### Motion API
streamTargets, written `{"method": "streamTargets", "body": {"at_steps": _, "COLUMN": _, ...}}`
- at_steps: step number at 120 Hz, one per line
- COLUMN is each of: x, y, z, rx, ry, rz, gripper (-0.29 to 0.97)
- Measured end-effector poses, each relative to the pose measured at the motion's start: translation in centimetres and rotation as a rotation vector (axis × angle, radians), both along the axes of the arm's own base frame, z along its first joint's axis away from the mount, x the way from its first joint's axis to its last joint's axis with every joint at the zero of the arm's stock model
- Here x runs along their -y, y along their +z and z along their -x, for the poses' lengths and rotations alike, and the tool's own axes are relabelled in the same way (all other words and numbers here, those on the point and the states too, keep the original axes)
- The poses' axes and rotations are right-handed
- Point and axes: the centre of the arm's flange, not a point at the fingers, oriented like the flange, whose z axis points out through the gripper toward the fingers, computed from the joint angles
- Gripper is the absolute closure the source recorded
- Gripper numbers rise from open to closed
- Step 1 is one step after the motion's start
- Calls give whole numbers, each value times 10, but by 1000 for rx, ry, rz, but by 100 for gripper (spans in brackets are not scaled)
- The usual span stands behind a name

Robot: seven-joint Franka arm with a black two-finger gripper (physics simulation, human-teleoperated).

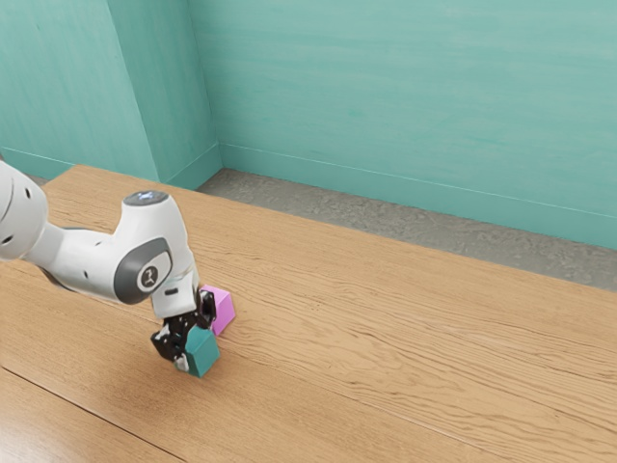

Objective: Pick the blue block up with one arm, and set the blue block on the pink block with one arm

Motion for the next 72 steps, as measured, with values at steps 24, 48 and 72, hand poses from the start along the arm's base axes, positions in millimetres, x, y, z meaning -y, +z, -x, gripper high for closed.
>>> {"method": "streamTargets", "body": {"at_steps": 24, "x": 22, "y": 51, "z": -3, "rx": 87, "ry": -52, "rz": -8, "gripper": 35}}
{"method": "streamTargets", "body": {"at_steps": 48, "x": 34, "y": 101, "z": -22, "rx": 126, "ry": -81, "rz": -9, "gripper": 33}}
{"method": "streamTargets", "body": {"at_steps": 72, "x": 21, "y": 115, "z": -53, "rx": 89, "ry": -63, "rz": -1, "gripper": 30}}
